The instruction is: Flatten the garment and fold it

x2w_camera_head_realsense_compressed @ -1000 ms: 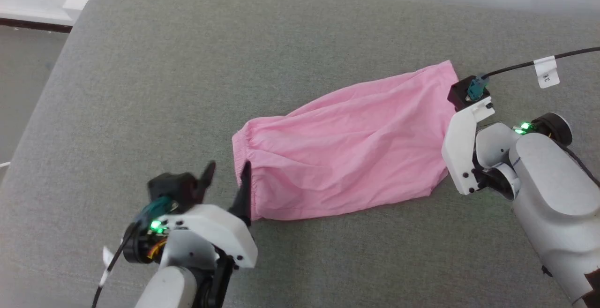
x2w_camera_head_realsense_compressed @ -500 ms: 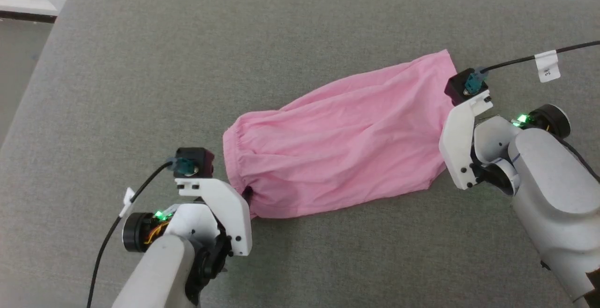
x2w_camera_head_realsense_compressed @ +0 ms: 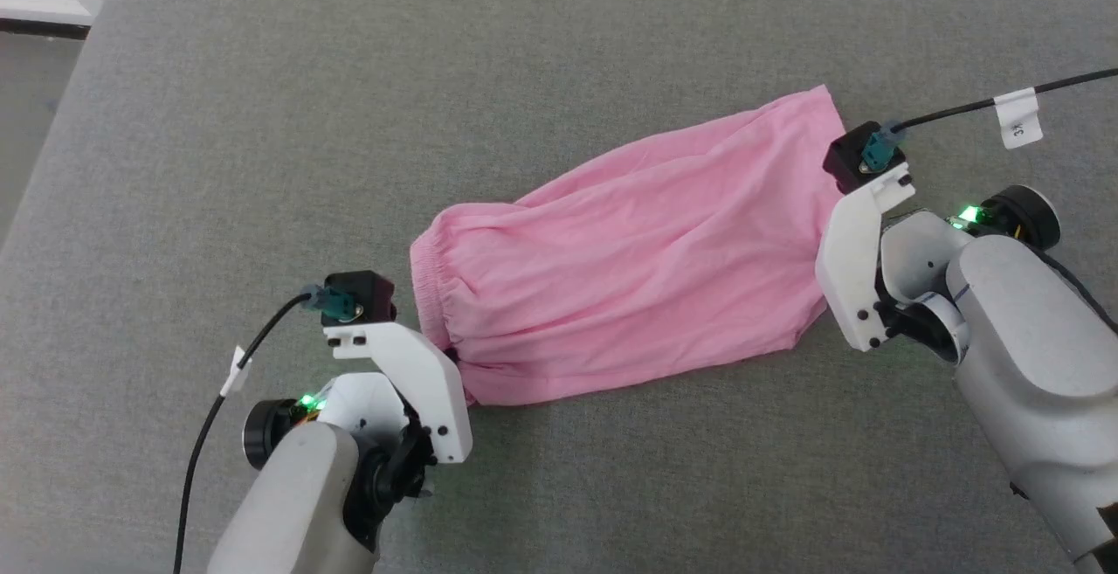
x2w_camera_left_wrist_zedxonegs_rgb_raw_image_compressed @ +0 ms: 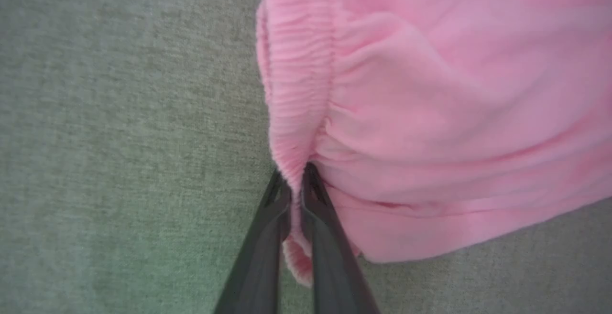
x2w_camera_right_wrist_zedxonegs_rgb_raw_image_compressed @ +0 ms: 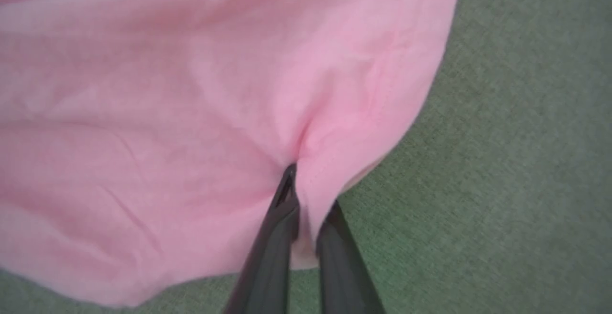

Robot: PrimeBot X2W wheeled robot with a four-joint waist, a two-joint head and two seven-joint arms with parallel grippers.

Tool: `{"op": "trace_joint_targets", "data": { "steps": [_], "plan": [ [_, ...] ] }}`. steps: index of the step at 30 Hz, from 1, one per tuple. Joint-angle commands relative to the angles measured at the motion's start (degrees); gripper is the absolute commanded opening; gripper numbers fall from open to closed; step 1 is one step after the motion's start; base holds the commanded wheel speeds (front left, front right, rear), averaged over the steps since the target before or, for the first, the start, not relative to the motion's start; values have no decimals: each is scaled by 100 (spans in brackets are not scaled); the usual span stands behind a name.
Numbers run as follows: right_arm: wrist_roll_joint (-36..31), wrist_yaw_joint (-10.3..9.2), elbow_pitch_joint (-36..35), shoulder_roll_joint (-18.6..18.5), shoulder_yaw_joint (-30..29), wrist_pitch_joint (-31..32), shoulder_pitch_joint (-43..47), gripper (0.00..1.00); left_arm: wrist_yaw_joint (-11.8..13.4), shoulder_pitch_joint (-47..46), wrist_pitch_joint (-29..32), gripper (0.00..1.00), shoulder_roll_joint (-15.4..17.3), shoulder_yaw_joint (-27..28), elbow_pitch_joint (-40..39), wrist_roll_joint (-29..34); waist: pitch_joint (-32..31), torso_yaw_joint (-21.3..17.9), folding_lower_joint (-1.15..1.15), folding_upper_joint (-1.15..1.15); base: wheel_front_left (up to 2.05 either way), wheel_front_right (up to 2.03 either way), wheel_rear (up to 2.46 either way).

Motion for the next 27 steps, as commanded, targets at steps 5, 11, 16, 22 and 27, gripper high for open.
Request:
{"op": "trace_joint_targets", "data": {
  "steps": [5, 11, 16, 22, 27],
  "plan": [
    [142, -17, 50, -189, -55, -77, 250, 0, -102, 79, -251, 0, -156, 97, 72, -207, -212, 28, 0, 0, 0, 0, 0],
    [506, -17, -358, -392, -409, -181, 728, 0, -134, 181, -372, 0, -37, 362, -168, -418, -551, -50, 0, 0, 0, 0, 0],
    [731, -17, -867, -465, -968, -200, 1484, 0, -96, 391, -298, 0, 96, 469, -326, -510, -785, -126, 0, 0, 0, 0, 0],
    [693, -17, -1562, -205, -1775, -101, 2633, 0, 31, 722, -34, 0, 183, 437, -420, -559, -942, -187, 0, 0, 0, 0, 0],
    [530, -17, -2110, 301, -2315, 107, 3356, 0, 80, 948, 205, 0, 205, 420, -259, -686, -963, -265, 0, 0, 0, 0, 0]
  ]
}}
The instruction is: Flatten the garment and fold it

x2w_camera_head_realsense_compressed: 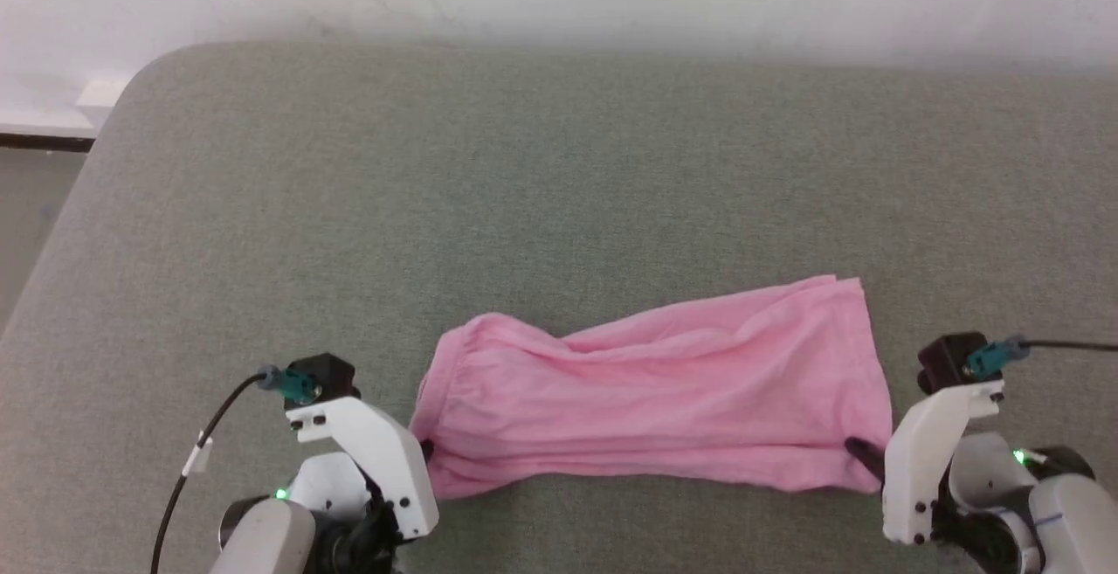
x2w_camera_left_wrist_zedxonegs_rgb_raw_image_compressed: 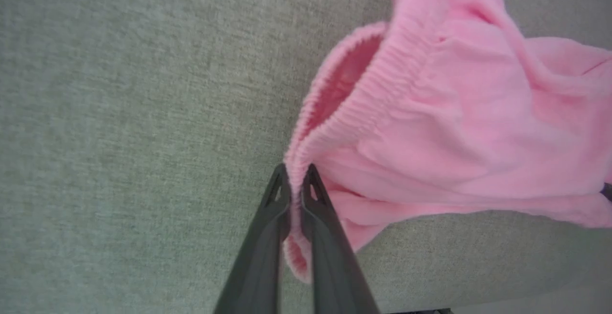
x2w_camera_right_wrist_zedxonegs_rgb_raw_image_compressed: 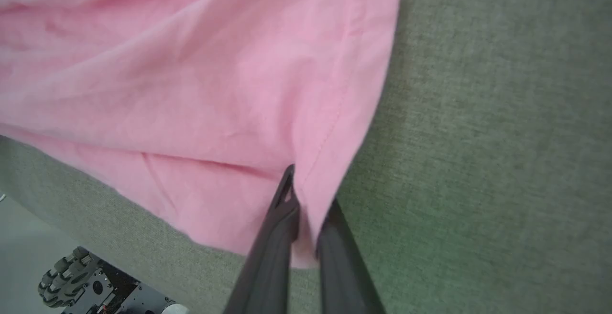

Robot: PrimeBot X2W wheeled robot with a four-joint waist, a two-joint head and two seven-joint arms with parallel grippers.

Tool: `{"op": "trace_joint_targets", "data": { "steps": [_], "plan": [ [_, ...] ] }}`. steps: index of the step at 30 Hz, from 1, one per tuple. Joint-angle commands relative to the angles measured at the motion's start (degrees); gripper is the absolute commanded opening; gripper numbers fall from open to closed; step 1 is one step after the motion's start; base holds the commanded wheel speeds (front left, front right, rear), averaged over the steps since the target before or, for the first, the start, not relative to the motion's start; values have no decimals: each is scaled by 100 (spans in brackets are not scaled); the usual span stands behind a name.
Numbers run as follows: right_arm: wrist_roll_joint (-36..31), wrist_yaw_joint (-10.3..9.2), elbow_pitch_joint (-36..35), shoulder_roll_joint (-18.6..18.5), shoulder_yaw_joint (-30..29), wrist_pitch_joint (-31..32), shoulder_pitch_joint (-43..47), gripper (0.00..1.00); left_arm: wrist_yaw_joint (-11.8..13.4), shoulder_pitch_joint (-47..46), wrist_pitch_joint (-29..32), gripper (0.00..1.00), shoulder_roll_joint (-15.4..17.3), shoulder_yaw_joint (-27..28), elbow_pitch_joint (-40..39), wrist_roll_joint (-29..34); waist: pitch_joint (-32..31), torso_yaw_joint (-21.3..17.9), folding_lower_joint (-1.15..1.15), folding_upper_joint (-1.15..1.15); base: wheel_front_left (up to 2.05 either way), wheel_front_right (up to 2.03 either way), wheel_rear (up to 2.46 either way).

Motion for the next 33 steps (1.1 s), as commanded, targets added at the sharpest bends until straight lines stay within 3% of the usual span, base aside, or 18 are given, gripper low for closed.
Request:
{"op": "trace_joint_targets", "data": {
  "steps": [1, 2, 3, 4, 9, 14, 17, 22, 26, 29, 33],
  "plan": [
    [-100, -12, -126, 135, -170, 61, 158, 0, 36, 82, 34, 0, 38, 11, 44, -30, -9, -36, 1, 0, 0, 0, 0],
    [-160, -12, -212, 221, -263, 77, 228, 0, 49, 103, 53, 47, 21, 15, 39, -58, -14, -45, 1, 0, 0, 0, 0],
    [-195, -12, -305, 309, -352, 71, 284, 38, 62, 117, 62, 100, 14, 21, 23, -73, -17, -52, 1, 0, 0, 0, 0],
    [-238, -12, -395, 384, -450, 49, 326, 100, 82, 122, 54, 100, 17, 32, -8, -72, -22, -57, 1, 0, 0, 0, 0],
    [-246, -12, -868, 606, -873, 37, 427, 100, 125, 114, -10, 100, 10, 219, -418, -224, -91, -41, 1, 0, 0, 0, 0],
    [-220, -12, -1287, 534, -1262, 152, 333, 100, 205, 29, -479, 100, 86, 686, -1180, -279, -92, -17, 1, 0, 0, 0, 0],
    [-301, -12, -1257, 375, -1318, 292, 173, 100, 108, -85, -1313, 100, 116, 956, -1484, -73, -26, -15, 1, 0, 0, 0, 0],
    [-429, -12, -822, 15, -1031, 567, -108, 100, -458, -167, -3131, 100, 107, 991, -1382, 452, 124, 12, 1, 0, 0, 0, 0],
    [-218, -12, -500, -222, -567, 667, -291, 100, -728, -156, -4602, 100, 70, 864, -1000, 1001, 230, 52, 1, 0, 0, 0, 0],
    [95, -12, -365, -362, -248, 684, -409, 100, -767, -203, -5091, 100, 27, 761, -819, 1429, 315, 83, 1, 0, 0, 0, 0],
    [304, -12, -179, -566, 208, 666, -547, 100, -750, -243, -5177, 100, -178, 800, -905, 1844, 397, 108, 1, 0, 0, 0, 0]
  ]
}}
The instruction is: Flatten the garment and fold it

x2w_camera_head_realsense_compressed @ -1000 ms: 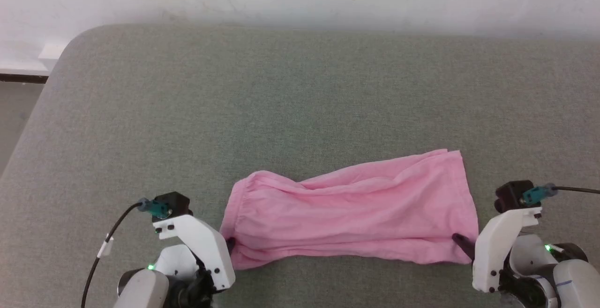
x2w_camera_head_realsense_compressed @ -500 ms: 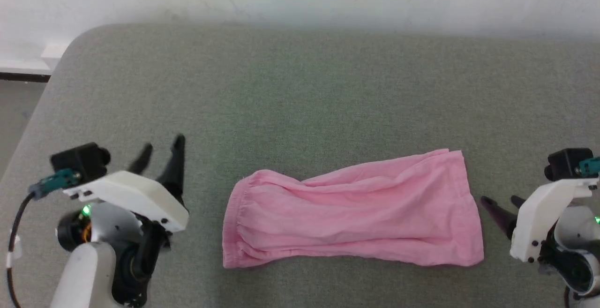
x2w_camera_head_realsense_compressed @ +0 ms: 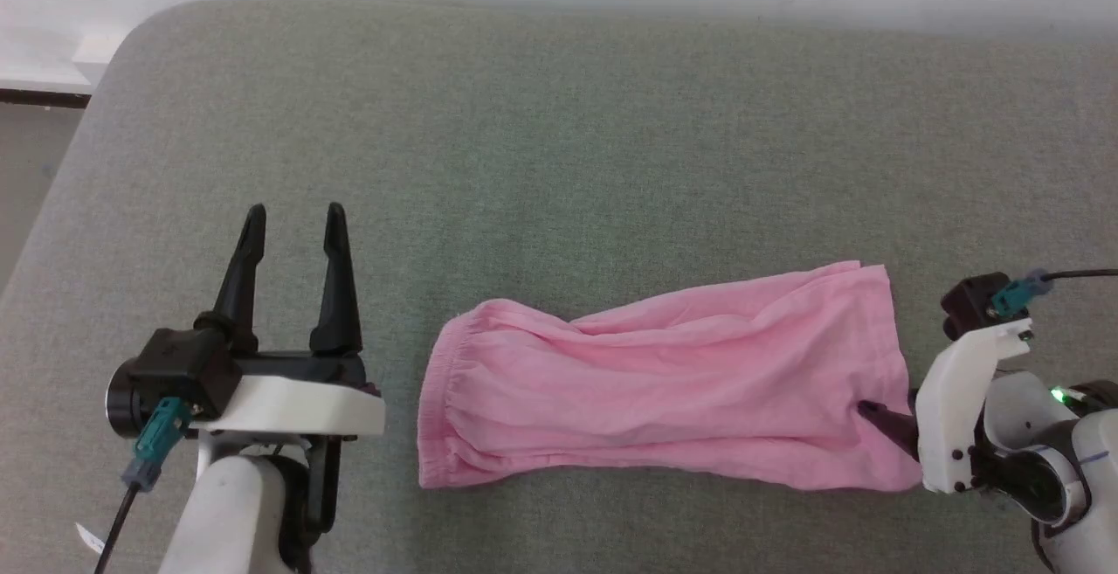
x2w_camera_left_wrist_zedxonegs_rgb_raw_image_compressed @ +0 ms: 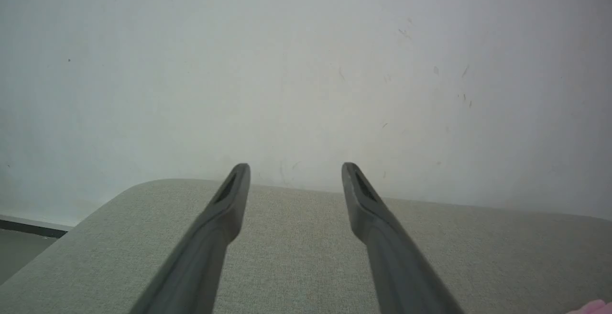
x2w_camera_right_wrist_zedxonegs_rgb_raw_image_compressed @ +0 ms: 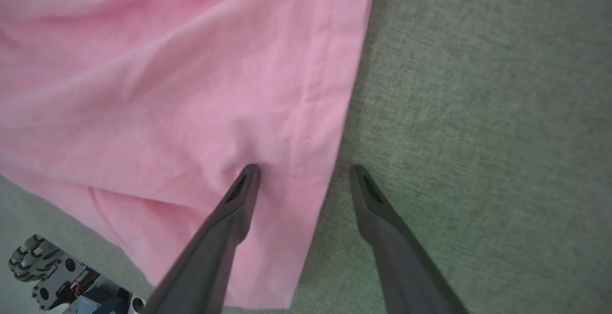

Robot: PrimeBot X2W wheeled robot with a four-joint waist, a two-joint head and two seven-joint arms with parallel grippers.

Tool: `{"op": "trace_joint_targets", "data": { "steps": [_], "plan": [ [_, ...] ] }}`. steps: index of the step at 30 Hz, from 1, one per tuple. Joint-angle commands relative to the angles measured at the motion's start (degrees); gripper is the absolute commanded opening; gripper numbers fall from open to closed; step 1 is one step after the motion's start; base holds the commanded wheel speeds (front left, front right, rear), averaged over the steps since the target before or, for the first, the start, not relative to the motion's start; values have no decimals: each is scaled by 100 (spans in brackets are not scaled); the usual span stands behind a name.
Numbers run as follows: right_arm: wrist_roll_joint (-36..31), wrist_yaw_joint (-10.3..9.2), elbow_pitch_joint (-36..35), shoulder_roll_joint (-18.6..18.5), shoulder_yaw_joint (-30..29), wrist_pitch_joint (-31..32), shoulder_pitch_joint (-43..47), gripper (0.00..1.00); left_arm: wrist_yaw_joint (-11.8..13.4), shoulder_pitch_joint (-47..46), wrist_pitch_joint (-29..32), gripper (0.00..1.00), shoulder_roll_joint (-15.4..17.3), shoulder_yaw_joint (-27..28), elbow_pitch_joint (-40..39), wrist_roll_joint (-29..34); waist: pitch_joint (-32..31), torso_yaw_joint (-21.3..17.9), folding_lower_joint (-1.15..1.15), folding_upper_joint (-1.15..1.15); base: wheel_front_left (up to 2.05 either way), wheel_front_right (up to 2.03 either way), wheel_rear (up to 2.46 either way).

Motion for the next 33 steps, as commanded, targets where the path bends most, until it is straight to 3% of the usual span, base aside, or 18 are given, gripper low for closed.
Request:
{"op": "trace_joint_targets", "data": {
  "steps": [1, 11, 12, 13, 14, 20, 26, 33],
  "plan": [
    [112, -5, 82, -62, 220, -30, -123, 100, -6, -87, -29, 100, -161, 100, -124, 130, 72, 28, -1, 0, 0, 0, 0],
    [510, -5, 445, -162, 1102, -285, -497, 99, -249, 164, -33, 100, -625, 404, -196, 571, 152, 30, -1, 0, 0, 0, 0],
    [531, -5, 491, -197, 1142, -294, -525, 36, -272, 163, -33, 100, -645, 428, -189, 595, 152, 32, -1, 0, 0, 0, 0],
    [558, -5, 529, -236, 1171, -312, -552, 9, -291, 162, -33, 100, -662, 455, -183, 620, 152, 33, -1, 0, 0, 0, 0],
    [564, -5, 578, -286, 1186, -331, -576, 0, -308, 160, -33, 100, -678, 483, -178, 642, 150, 31, -1, 0, 0, 0, 0],
    [626, -5, 960, -620, 1068, -404, -650, 0, -384, 196, -33, 100, -741, 602, -113, 789, 89, -5, -1, 0, 0, 0, 0],
    [475, -5, 1567, -1005, 517, -471, -659, 0, -448, 250, -33, 100, -767, 680, 54, 867, 33, -61, -1, 0, 0, 0, 0],
    [42, -5, 2209, -1086, -136, -549, -734, 0, -458, 304, -33, 100, -799, 700, 94, 888, 8, -130, -1, 0, 0, 0, 0]
  ]
}}
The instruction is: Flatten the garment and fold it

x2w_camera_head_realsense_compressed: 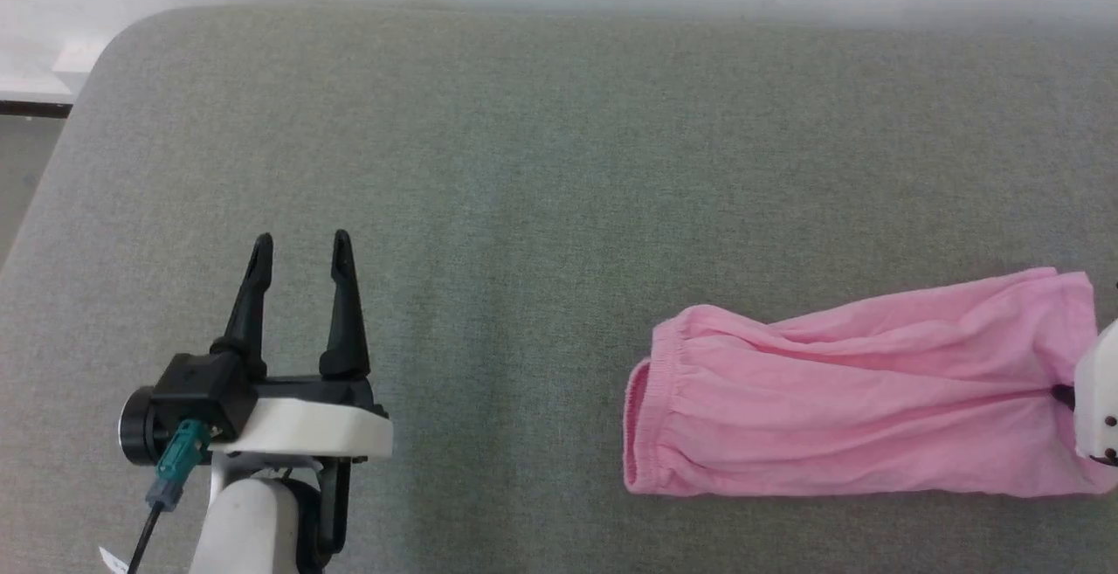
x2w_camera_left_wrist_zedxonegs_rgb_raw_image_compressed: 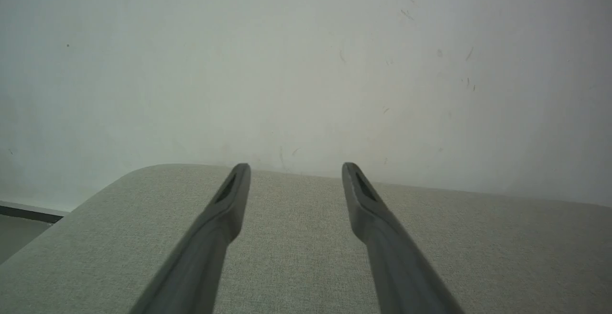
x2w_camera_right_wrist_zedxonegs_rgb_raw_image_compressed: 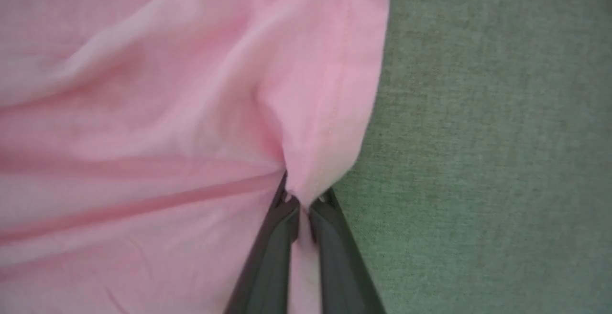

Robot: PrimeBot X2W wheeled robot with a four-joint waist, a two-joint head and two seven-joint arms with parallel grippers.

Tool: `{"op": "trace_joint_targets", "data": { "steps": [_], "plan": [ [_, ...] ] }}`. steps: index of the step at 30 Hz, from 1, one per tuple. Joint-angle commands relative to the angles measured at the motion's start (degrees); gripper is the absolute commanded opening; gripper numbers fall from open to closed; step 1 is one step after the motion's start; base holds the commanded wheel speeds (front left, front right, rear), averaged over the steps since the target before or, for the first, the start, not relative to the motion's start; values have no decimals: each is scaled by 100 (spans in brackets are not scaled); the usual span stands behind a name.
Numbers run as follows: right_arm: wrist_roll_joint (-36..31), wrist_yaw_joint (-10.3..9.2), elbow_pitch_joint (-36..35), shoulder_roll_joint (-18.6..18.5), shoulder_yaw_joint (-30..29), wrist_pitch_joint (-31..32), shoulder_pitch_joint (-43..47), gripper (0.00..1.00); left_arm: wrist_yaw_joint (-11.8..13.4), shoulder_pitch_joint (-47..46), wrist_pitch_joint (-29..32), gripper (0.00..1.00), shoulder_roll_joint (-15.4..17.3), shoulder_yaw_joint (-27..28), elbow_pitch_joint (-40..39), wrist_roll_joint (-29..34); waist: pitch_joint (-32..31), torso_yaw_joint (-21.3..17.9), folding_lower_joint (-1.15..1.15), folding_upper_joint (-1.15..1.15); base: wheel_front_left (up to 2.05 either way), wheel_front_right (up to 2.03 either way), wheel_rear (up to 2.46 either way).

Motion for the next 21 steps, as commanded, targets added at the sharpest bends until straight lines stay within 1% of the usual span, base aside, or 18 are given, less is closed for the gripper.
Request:
{"op": "trace_joint_targets", "data": {
  "steps": [1, 4, 7, 11, 16, 19, 21],
  "plan": [
    [-131, -20, 151, 4, -27, 4, 34, 0, -55, 68, -27, 100, -21, 17, 26, 42, -20, -27, 0, 0, 0, 0, 0],
    [-305, -20, 76, 18, -27, 46, 17, 0, -91, 81, -27, 100, -31, 27, 35, 31, -75, -67, 0, 0, 0, 0, 0],
    [-405, -20, -340, -61, 166, 198, 56, 0, -99, 123, -27, 100, -44, 58, 15, -4, -141, -106, 0, 0, 0, 0, 0],
    [-294, -20, -1302, -242, 458, 496, 227, 0, -103, 210, -27, 100, -59, 90, 20, -41, -239, -173, 0, 0, 0, 0, 0],
    [-182, -20, -2698, -453, 717, 923, 535, 0, -109, 287, -27, 100, -72, 87, 42, -71, -354, -224, 0, 0, 0, 0, 0],
    [-162, -20, -3369, -433, 860, 1169, 652, 0, -121, 309, -27, 100, -78, 77, 64, -90, -399, -226, 0, 0, 0, 0, 0],
    [-172, -20, -3712, -352, 971, 1277, 673, 0, -125, 306, -27, 100, -81, 52, 72, -97, -409, -205, 0, 0, 0, 0, 0]
  ]
}}
